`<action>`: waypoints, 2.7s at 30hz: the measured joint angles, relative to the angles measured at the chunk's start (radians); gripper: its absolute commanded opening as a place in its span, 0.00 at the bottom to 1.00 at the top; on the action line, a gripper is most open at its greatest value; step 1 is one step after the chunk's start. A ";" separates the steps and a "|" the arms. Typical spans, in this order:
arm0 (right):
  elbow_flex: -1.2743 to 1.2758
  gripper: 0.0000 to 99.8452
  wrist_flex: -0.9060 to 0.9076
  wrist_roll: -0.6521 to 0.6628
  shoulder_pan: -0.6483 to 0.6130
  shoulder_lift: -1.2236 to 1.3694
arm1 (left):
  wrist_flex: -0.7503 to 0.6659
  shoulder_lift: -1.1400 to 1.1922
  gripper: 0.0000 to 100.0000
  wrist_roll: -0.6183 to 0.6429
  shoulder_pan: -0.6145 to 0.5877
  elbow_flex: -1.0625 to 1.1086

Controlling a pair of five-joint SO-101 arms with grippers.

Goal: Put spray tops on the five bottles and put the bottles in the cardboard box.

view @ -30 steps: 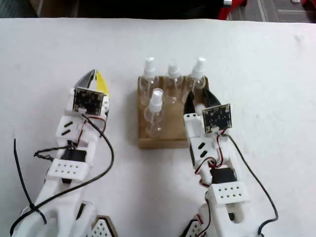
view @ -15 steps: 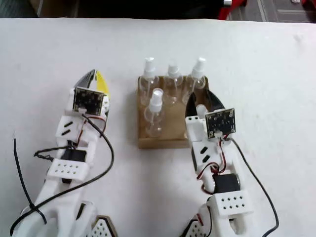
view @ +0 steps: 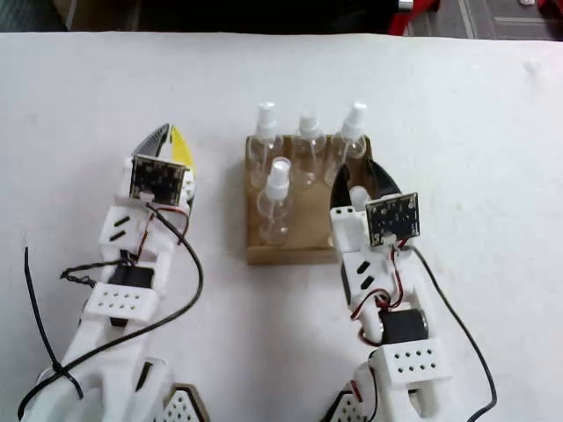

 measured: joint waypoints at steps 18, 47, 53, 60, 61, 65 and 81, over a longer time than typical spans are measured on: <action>-0.400 0.22 0.482 0.000 0.120 -0.245 | 0.000 0.000 0.02 0.000 0.000 0.000; -0.678 0.02 0.930 0.000 0.227 -0.508 | 1.065 -0.914 0.02 -0.074 -0.133 -0.563; -0.809 0.02 1.096 0.000 0.120 -0.554 | 1.227 -1.108 0.02 -0.150 -0.135 -0.589; -1.005 0.02 1.359 0.000 -0.005 -0.557 | 1.487 -1.106 0.02 -0.153 -0.133 -0.634; -1.014 0.02 1.379 0.000 -0.011 -0.557 | 1.513 -1.106 0.02 -0.153 -0.133 -0.634; -1.019 0.02 1.419 0.000 -0.003 -0.557 | 1.579 -1.106 0.02 -0.153 -0.133 -0.594; -0.273 0.02 0.974 0.000 0.137 -0.554 | 1.366 -1.088 0.02 -0.163 -0.135 0.215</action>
